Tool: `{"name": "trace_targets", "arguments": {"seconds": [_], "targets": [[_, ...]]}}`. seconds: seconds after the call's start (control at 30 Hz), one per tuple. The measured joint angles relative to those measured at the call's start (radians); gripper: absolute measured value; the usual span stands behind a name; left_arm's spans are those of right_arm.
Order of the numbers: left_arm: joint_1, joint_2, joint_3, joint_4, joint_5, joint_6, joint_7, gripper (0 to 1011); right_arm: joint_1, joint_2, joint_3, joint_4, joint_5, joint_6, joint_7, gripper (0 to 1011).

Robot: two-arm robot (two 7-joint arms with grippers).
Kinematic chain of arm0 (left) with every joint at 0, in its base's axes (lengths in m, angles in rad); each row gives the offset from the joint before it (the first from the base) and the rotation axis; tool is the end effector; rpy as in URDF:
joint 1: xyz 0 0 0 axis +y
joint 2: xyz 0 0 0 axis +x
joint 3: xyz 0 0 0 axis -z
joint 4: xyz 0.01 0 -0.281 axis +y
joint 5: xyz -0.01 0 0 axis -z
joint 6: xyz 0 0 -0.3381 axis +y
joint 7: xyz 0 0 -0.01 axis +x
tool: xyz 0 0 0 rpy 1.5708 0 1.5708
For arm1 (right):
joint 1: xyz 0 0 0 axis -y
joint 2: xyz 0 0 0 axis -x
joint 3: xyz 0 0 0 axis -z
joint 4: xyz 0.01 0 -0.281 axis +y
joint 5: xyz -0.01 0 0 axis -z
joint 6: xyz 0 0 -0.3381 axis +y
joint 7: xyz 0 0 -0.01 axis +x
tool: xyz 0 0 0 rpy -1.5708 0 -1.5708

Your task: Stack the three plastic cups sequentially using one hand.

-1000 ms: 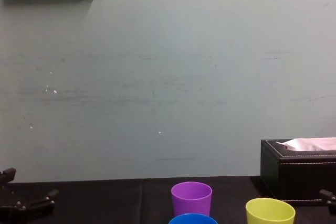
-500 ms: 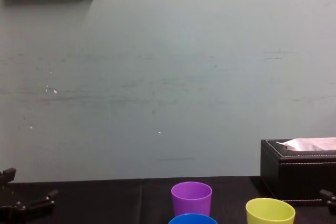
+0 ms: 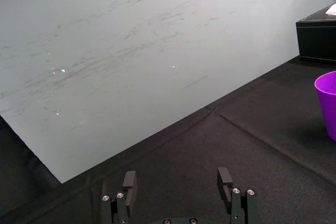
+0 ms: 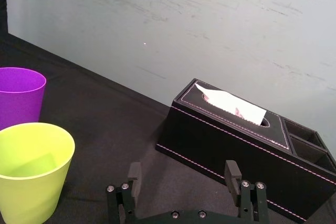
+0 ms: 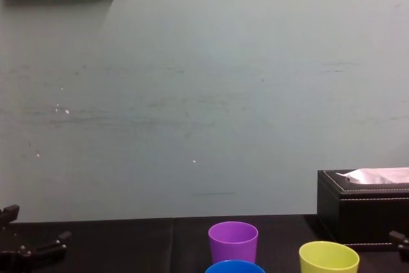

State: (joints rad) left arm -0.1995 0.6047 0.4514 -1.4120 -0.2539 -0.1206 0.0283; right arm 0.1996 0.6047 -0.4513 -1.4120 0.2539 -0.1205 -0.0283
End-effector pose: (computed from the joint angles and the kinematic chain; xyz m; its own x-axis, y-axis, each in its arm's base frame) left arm 0.3843 0.0698 -0.3006 0.2923 0.8803 0.3737 -0.9552 0.2874 0.0702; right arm 0.3843 -0.0698 -0.3006 0.2921 -0.8803 0.3738 0.9553 0.2872 -0.0702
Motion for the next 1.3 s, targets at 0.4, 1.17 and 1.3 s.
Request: {"name": "trace_targets", "arguments": {"seconds": [0.4, 1.17, 1.3], "targets": [[0.0, 0.0, 0.0, 0.0, 0.0, 0.0, 0.0, 1000, 0.0, 0.0, 0.0, 0.0, 0.0, 0.0, 0.0, 1004], [0.0, 0.0, 0.0, 0.0, 0.0, 0.0, 0.0, 1000, -0.123, 0.027, 0.066, -0.157, 0.057, 0.162, 0.057, 1004], [0.0, 0.0, 0.0, 0.0, 0.0, 0.0, 0.0, 1000, -0.17, 0.039, 0.1, -0.193, 0.125, 0.239, 0.088, 1004]]}}
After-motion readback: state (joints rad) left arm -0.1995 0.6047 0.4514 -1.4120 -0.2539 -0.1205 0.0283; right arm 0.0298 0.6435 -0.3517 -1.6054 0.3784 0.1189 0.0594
